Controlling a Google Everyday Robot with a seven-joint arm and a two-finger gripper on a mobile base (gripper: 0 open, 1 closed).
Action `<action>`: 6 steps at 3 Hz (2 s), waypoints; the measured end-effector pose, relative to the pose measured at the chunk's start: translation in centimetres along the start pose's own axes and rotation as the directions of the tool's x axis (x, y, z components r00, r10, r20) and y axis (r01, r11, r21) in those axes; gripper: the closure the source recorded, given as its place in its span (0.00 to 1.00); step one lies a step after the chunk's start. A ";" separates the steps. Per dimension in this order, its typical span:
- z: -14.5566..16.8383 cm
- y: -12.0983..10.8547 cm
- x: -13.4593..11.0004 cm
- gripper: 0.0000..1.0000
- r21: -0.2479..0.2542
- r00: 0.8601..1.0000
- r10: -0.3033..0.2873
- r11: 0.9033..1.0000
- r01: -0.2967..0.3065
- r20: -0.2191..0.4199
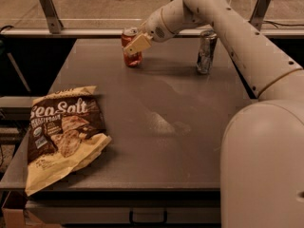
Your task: Knock coke can over
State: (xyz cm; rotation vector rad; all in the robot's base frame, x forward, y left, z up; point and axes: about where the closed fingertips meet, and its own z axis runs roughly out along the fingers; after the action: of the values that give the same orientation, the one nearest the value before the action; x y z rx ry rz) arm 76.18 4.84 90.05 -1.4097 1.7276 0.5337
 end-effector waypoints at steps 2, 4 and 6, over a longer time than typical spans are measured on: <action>-9.6 6.1 -1.1 1.00 -0.016 0.982 -0.091 0.996 0.090 -0.163; -14.3 13.8 1.5 1.00 -0.144 0.827 -0.173 0.983 0.113 -0.535; -11.8 15.0 6.3 0.82 -0.166 0.683 -0.169 0.984 0.070 -0.711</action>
Offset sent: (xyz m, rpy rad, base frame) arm -0.1480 -0.0831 0.0905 -0.3434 -0.0247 0.0747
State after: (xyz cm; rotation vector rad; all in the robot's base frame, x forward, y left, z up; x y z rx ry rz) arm 57.96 -3.58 89.16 -1.9876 2.2066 -0.0294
